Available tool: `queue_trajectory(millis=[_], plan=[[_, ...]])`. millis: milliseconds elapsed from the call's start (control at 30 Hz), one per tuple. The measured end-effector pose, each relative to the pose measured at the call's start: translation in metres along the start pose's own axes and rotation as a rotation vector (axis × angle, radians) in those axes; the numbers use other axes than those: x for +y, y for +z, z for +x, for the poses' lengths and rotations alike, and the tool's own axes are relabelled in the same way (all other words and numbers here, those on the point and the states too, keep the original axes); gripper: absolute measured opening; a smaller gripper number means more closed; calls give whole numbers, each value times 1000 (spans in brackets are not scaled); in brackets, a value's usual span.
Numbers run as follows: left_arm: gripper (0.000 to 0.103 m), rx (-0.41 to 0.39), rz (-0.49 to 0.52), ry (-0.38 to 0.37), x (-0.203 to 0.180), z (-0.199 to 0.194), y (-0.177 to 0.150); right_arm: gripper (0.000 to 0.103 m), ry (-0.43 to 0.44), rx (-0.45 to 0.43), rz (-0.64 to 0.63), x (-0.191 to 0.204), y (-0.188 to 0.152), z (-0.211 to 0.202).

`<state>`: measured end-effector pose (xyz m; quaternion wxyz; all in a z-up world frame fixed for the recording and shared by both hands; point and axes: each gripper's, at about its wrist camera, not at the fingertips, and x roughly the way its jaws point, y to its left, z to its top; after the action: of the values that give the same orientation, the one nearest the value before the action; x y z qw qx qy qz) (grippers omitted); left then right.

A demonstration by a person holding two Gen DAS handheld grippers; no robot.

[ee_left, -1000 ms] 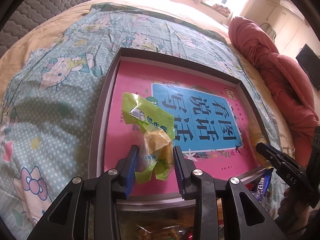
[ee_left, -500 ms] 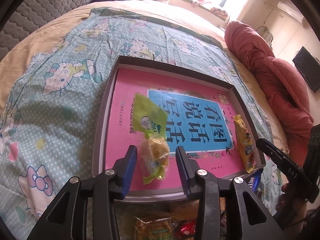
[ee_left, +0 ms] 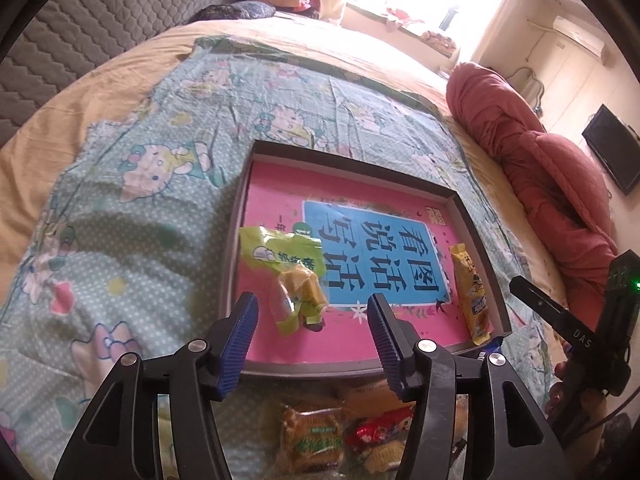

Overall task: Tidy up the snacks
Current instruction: 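Lower and release the cake into the pink tray while the right tool releases the yellow bag there, then move both open tools back toward the snack pile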

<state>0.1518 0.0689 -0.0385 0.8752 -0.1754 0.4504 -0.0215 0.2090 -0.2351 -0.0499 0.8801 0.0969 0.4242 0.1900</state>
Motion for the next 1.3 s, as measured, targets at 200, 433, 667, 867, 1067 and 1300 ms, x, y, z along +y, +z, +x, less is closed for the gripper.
queue_trajectory(millis=[200,433,667,867,1067,1300], plan=[[62,-3,-4,24,2,-15,-4,52,26,-14,-24,8,1,-7],[62,8,14,46,-2,-22,-11,53,52,-25,-49,14,2,-16],[65,9,32,63,-6,-30,-15,60,76,-41,-42,13,4,-27],[68,17,24,69,-3,-36,-19,61,94,-45,-68,20,2,-35],[68,34,26,78,-3,-38,-25,61,100,-46,-100,28,-3,-39],[68,54,43,88,-3,-39,-33,61,107,-51,-90,26,-8,-46]])
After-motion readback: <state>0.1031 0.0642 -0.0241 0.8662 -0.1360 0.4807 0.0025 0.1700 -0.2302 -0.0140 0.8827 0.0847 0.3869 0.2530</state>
